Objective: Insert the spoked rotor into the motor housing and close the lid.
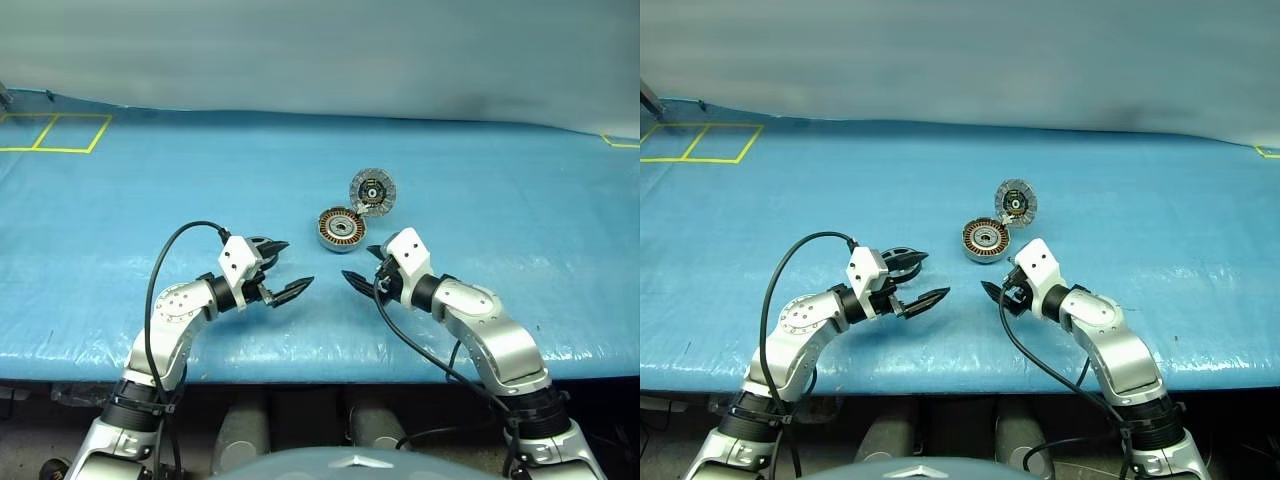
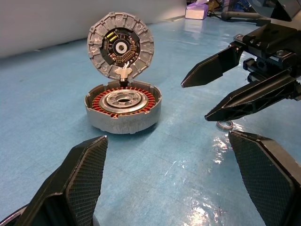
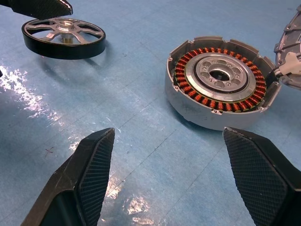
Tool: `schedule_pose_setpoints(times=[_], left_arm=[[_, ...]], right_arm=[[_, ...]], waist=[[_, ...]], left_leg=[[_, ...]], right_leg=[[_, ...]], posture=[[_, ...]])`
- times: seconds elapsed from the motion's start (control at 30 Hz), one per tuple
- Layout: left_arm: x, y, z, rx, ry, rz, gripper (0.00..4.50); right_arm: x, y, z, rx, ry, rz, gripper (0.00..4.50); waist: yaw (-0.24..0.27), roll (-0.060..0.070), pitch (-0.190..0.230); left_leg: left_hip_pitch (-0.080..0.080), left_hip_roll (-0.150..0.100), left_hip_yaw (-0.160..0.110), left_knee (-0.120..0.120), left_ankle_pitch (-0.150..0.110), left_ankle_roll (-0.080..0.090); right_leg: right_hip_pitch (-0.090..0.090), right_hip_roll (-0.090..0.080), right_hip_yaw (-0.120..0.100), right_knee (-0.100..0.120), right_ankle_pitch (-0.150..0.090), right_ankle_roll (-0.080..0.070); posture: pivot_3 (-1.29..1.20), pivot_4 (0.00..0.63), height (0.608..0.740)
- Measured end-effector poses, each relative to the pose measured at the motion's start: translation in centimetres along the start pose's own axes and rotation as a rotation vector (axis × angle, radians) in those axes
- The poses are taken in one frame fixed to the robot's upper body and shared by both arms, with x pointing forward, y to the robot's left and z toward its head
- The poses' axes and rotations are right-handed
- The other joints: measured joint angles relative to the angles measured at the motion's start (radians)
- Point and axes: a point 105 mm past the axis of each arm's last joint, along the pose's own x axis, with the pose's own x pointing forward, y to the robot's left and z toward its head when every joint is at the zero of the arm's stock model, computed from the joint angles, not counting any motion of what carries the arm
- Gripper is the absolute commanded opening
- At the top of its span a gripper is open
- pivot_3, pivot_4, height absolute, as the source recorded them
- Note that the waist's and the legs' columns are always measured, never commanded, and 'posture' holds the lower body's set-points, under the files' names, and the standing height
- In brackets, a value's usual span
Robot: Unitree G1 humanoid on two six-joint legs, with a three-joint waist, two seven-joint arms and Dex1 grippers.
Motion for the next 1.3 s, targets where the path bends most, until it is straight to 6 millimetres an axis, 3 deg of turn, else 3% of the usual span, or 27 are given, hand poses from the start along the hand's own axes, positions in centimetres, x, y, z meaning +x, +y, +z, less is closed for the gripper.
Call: schedule_pose_setpoints(times=[1.03,1.3], left_arm=[[-0.08,0.20,0.08,0.015,0.007,0.011,4.46],[-0.10,0.27,0.07,0.018,0.009,0.016,4.46]], right_arm=[[-0.06,-0.07,-0.05,-0.006,0.006,0.000,3.87],[0.23,0.03,0.74,-0.072,0.015,0.036,3.87]], waist=[[0.000,0.000,0.000],[0.000,0.000,0.000]], left_leg=[[0.000,0.000,0.000,0.000,0.000,0.000],[0.000,0.000,0.000,0.000,0.000,0.000]], right_leg=[[0.000,0.000,0.000,0.000,0.000,0.000],[0.000,0.000,0.000,0.000,0.000,0.000]], posture=[[0.00,0.150,0.740],[0.00,0.150,0.740]])
